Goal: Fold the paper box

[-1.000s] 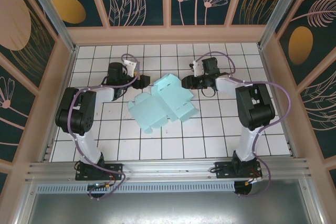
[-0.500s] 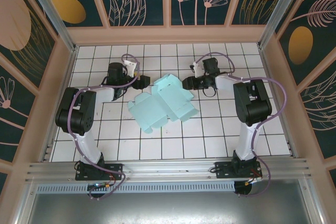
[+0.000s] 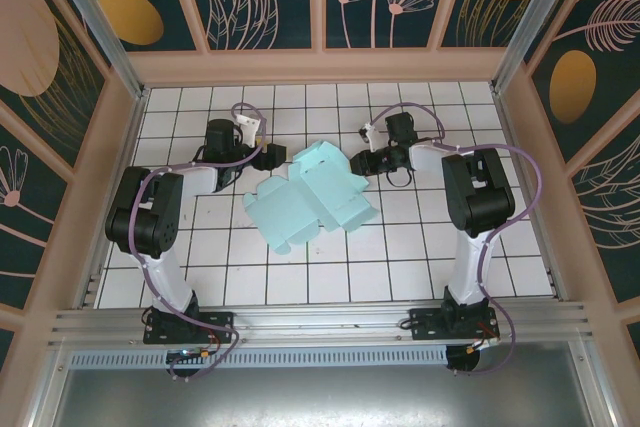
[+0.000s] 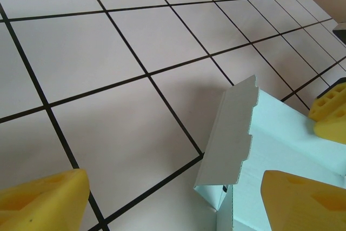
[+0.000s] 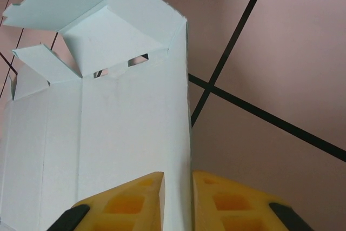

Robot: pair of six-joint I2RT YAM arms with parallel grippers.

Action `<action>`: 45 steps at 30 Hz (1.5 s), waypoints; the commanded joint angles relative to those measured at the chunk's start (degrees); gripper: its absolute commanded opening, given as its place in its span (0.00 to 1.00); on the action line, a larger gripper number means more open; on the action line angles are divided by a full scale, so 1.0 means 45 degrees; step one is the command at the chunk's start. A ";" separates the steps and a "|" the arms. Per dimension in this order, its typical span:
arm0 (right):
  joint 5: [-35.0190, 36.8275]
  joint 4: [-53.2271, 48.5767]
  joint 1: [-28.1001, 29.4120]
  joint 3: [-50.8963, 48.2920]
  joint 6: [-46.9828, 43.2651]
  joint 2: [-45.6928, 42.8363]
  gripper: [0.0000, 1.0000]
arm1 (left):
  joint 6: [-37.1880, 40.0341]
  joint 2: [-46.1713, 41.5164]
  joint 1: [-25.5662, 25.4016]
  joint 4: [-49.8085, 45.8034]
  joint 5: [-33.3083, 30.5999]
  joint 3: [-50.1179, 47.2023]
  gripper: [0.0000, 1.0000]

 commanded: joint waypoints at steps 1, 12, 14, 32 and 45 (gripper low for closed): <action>-0.0496 -0.0124 -0.0037 -0.0034 -0.0456 0.0052 0.20 | 0.0203 -0.0091 0.0037 0.0125 0.0337 0.0071 0.82; -0.0721 -0.0436 -0.0037 0.0047 -0.0882 0.0221 0.09 | 0.0198 -0.0156 0.0043 0.0176 0.0309 -0.0008 0.83; -0.0704 -0.0361 -0.0045 0.0010 -0.0874 0.0099 0.01 | 0.0223 -0.0174 0.0047 0.0160 0.0304 -0.0035 0.83; 0.4909 0.0070 0.1588 -0.0776 -0.2759 -0.2848 0.00 | -0.0635 -0.0392 0.0114 0.0765 -0.0547 -0.0171 0.81; 1.4254 0.2046 0.5113 -0.1736 -0.7303 -0.3254 0.00 | -0.0928 -0.0763 0.0446 0.1077 -0.1139 -0.0534 0.81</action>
